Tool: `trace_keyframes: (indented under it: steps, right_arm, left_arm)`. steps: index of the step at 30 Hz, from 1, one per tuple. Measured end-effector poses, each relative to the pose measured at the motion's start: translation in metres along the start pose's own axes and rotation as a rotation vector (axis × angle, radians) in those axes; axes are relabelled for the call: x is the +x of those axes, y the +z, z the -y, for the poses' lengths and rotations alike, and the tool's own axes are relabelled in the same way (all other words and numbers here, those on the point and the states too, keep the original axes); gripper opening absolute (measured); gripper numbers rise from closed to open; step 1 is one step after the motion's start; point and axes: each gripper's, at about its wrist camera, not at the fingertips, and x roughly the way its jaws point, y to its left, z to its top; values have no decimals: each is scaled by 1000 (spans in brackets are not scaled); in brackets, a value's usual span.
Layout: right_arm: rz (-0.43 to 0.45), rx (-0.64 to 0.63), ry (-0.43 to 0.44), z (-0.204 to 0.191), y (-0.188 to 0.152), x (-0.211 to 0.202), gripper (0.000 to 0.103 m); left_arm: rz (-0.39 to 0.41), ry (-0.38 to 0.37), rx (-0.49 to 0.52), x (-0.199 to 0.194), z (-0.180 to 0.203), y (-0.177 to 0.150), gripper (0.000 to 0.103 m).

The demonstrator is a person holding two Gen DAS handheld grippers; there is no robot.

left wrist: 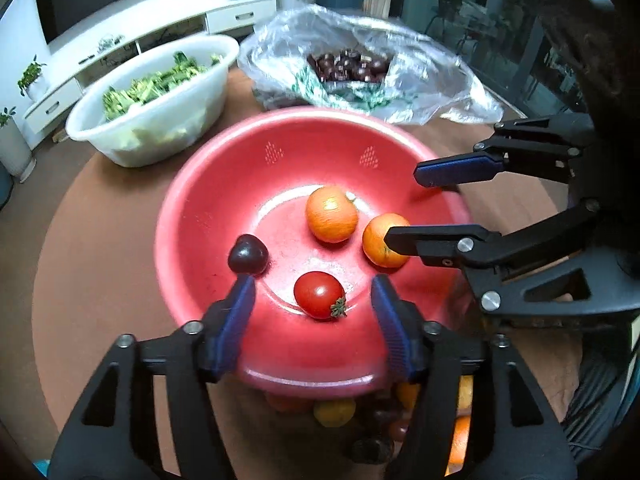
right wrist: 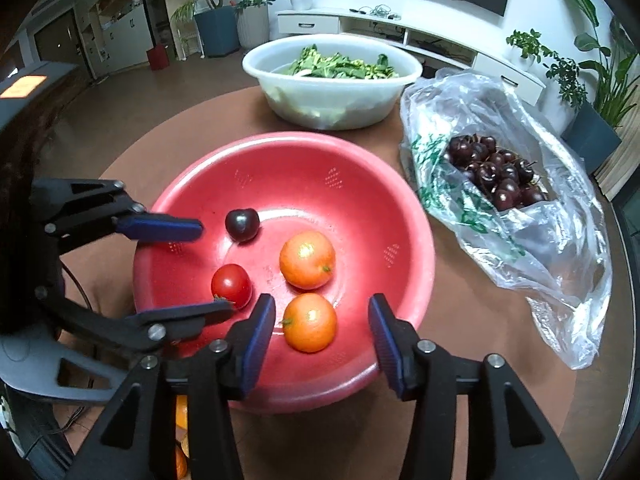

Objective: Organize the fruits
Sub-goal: 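Carry the tomato and tangerine into the red bowl and open both tools, then withdraw both tools from the red bowl back toward the fruits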

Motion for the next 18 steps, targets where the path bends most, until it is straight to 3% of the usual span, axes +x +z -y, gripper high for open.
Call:
trace_keyframes:
  steps: [1,3,6,8,10,12,18]
  right_arm:
    - [12,6,3,0,-1,-5,53]
    - [38,19,9,1,-3,-16,54]
    - [101,65,36,5,-12,-41,70]
    - [152,111,76,10,-23,-59,79]
    - [186,166,114,14,-38,-73,81]
    - [195,215,153,14,-54,-80,82]
    - [208,274,207,-3,-107,-93,82]
  left_arm:
    - [10,-2,0,-6,1,-1,61]
    - [36,-4,-5,-20,2,-6,77]
    - [96,-8,-36,-48,4,-22,93]
    - [128,-29,-69,-63,5,-35,96]
    - [150,-42,-97,-76,7,-51,98]
    - [167,-52,-119,-85,12,-69,103]
    - [147,-52,-142,-93,29,-123,103]
